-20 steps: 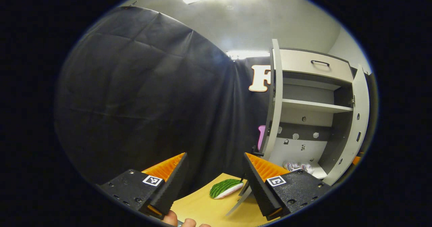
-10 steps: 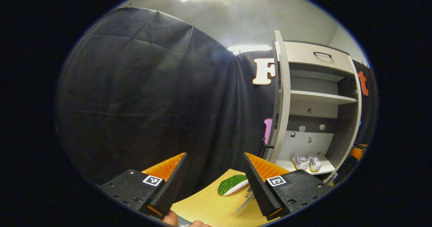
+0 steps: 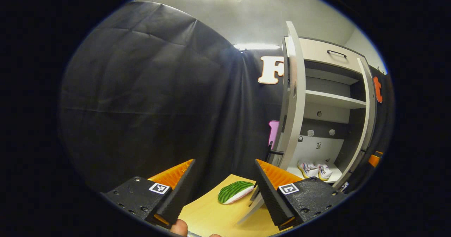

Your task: Grab one shoe with the right hand and put it into the shoe cabinet, grab the other shoe with the left hand and put it into the shoe cabinet; then close the right door with the right hand and the left door with the left hand.

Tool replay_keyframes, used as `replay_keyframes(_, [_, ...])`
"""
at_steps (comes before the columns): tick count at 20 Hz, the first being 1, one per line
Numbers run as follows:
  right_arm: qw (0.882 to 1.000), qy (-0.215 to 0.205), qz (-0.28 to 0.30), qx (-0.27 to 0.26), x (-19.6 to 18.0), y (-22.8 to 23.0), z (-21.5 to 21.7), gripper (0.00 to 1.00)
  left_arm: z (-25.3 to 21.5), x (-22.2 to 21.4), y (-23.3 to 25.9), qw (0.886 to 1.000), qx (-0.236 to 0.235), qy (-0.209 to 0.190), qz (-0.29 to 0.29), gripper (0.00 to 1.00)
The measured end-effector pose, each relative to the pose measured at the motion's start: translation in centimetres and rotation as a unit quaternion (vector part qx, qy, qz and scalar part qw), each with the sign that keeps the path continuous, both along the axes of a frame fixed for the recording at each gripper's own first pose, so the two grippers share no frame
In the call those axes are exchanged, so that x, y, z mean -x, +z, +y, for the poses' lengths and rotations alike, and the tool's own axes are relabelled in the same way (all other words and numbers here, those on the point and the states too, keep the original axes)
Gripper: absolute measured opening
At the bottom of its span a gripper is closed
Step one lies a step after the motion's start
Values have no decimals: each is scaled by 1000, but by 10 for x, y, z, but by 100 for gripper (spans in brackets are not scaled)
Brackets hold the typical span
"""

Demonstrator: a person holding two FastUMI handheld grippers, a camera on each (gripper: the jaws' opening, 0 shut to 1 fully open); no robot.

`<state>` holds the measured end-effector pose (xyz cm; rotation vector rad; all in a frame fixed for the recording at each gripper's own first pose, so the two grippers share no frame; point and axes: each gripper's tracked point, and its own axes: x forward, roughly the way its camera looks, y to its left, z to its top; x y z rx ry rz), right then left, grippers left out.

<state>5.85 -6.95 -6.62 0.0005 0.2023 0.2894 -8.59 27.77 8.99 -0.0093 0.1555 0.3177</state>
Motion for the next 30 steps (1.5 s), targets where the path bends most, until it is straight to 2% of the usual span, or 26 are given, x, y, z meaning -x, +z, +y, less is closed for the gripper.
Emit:
replay_keyframes(2, [1000,-10,-2,6,2,1,-7,97,-7,-18,-5,1000,-7,-10,5,96])
replay_keyframes(3, [1000,-14,-2,7,3,2,-9,97,-11,-25,-7,1000,-10,-17,8,93])
replay_keyframes(5, [1000,-22,-2,9,5,2,-14,97,-17,-34,-12,999,-14,-30,13,96])
replay_keyframes(6, [1000,-26,-2,11,7,2,-17,97,-20,-38,-15,999,-16,-36,16,93])
replay_keyframes(8, [999,-33,-2,16,8,0,-20,97,-23,-46,-24,999,-18,-42,23,93])
replay_keyframes(9, [999,-36,-1,18,10,-1,-22,97,-23,-49,-27,999,-17,-43,26,96])
replay_keyframes(13, [998,-49,4,26,13,-6,-30,97,-25,-56,-33,998,-8,-52,33,96])
replay_keyframes(15, [998,-55,7,26,14,-9,-34,97,-28,-60,-35,997,-6,-59,38,93])
replay_keyframes(16, [998,-59,8,25,15,-10,-36,97,-32,-60,-38,997,-2,-67,42,96])
replay_keyframes(17, [998,-62,11,22,15,-13,-38,97,-38,-60,-40,996,4,-82,46,93])
replay_keyframes(18, [998,-65,14,19,15,-14,-40,97,-39,-62,-41,995,0,-82,49,96])
replay_keyframes(19, [997,-68,16,17,16,-17,-40,97,-38,-65,-41,995,-8,-85,47,92])
replay_keyframes(21, [997,-73,20,12,18,-21,-42,97,-43,-69,-41,994,-17,-99,53,94])
replay_keyframes(22, [997,-75,22,10,18,-23,-43,97,-45,-69,-41,993,-16,-107,54,99])
replay_keyframes(25, [996,-85,26,-6,18,-27,-47,97,-47,-69,-41,991,-7,-124,56,90])
replay_keyframes(26, [996,-87,29,-13,19,-28,-48,97,-49,-69,-40,990,-11,-131,56,89])
replay_keyframes(27, [995,-90,31,-20,20,-30,-49,97,-51,-70,-40,989,-16,-138,56,94])
replay_keyframes(30, [995,-92,34,-29,27,-32,-51,97,-62,-70,-40,985,-16,-160,58,93])
